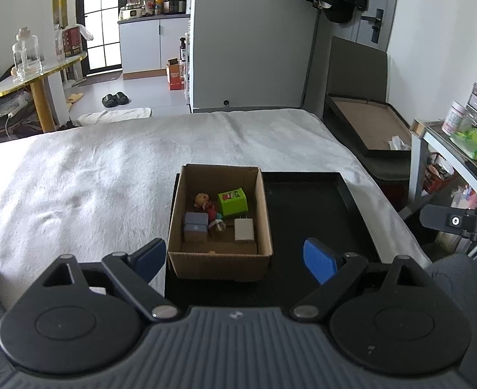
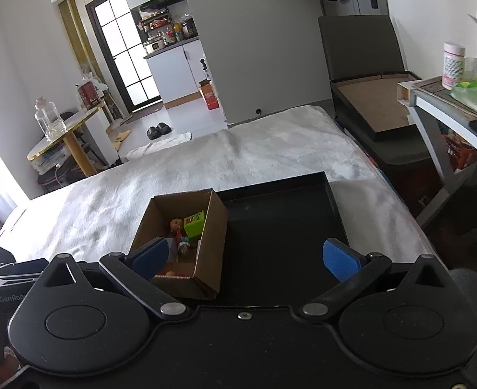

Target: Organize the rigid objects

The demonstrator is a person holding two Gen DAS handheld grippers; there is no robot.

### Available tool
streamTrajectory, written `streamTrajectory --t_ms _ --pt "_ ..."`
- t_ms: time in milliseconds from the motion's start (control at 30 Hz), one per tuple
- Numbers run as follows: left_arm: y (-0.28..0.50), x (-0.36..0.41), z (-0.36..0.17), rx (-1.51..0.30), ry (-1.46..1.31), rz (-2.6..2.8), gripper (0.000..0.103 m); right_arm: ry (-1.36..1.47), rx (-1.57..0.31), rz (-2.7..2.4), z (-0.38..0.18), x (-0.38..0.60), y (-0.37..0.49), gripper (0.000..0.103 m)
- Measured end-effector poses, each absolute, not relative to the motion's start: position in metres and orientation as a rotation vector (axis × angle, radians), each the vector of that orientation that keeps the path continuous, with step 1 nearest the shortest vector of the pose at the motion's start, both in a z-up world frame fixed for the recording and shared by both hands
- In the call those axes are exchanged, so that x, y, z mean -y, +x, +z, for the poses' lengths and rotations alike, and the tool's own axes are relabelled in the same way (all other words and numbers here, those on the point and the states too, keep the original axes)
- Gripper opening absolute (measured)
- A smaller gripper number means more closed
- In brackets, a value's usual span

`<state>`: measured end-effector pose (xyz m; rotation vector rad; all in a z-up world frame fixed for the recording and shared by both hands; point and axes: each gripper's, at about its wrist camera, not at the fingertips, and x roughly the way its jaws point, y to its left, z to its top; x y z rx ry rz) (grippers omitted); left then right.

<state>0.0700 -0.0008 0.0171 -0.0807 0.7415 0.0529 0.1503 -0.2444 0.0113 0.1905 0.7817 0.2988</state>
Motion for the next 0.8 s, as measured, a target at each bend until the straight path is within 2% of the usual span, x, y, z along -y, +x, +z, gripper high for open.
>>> streamTrajectory --t_ms 800 --pt "0.032 0.011 0.016 -0.760 -0.044 0.060 0.091 0.136 -0.826 0.295 0.015 0.235 0.097 0.103"
